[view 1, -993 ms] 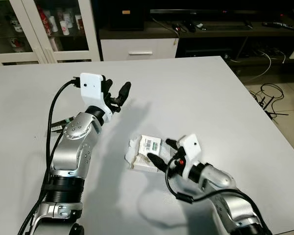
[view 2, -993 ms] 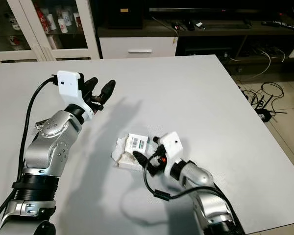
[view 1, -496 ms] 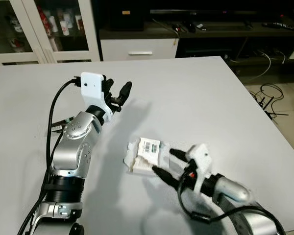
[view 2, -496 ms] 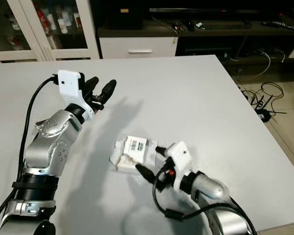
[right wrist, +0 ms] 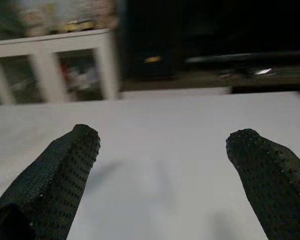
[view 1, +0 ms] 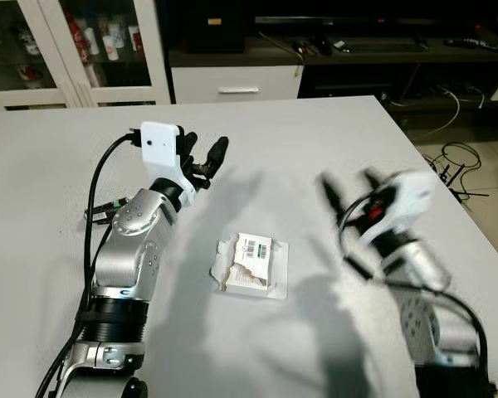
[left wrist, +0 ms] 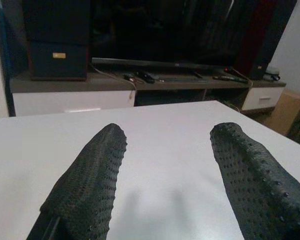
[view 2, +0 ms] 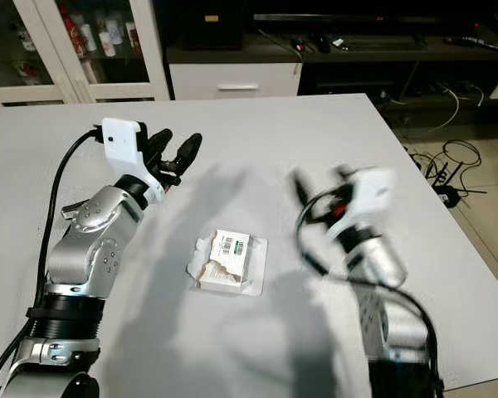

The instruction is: Picking trash to rubbish bin

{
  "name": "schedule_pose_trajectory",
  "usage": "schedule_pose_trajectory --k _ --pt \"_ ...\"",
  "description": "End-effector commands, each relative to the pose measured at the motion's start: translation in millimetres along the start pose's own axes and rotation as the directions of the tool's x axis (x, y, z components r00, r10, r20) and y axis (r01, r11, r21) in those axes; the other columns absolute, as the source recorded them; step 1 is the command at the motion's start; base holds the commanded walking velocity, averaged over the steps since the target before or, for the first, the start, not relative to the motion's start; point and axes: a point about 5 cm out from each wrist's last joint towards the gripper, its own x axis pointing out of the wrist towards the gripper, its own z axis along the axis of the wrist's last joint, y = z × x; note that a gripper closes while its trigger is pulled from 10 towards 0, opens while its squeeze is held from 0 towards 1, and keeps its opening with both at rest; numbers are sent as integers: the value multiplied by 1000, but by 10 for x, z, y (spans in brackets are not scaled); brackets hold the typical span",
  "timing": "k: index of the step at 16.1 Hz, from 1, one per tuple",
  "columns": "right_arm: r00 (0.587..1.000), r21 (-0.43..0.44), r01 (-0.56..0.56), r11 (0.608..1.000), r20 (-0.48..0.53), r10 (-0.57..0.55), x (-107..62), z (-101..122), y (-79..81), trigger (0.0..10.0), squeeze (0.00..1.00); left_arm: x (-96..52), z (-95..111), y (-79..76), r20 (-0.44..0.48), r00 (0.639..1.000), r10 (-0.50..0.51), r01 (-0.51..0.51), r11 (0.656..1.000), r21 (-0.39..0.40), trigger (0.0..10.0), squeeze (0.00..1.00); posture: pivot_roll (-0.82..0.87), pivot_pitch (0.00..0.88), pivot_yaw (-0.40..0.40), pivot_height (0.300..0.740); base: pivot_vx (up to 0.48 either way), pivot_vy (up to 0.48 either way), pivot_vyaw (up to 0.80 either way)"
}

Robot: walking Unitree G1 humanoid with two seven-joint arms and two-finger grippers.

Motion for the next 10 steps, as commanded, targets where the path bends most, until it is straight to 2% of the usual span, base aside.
schedule_pose_trajectory --k 1,2,3,4,5,7,10 --pt "995 -8 101 995 -20 -101 -10 -78 -122 10000 0 19 -30 -4 -5 1000 5 -5 1000 -5 10000 0 -37 59 -20 740 0 0 0" --pt "977 13 209 978 -54 -208 42 -205 -216 10000 0 17 -137 59 -27 997 68 -68 998 2 10000 0 -35 54 -18 740 0 0 0" --pt "973 -24 217 976 -70 -218 65 -269 -205 10000 0 12 -187 93 -37 994 100 -99 995 24 10000 0 -35 53 -16 740 0 0 0" --pt "970 5 236 972 -67 -235 103 -312 -172 10000 0 0 -246 124 -51 990 129 -125 989 83 10000 0 -27 51 -16 740 0 0 0" --pt "972 -31 227 973 -50 -228 139 -294 -137 10000 0 -6 -282 133 -58 988 141 -132 982 132 10000 0 -26 49 -15 740 0 0 0" --pt "971 -32 236 971 -26 -237 191 -250 -121 10000 0 -18 -317 135 -54 987 151 -140 976 168 10000 0 -29 46 -16 740 0 0 0" --pt "969 -64 248 967 35 -246 307 -170 -115 10000 0 -18 -305 173 15 975 221 -219 948 232 10000 0 -30 43 -19 740 0 0 0"
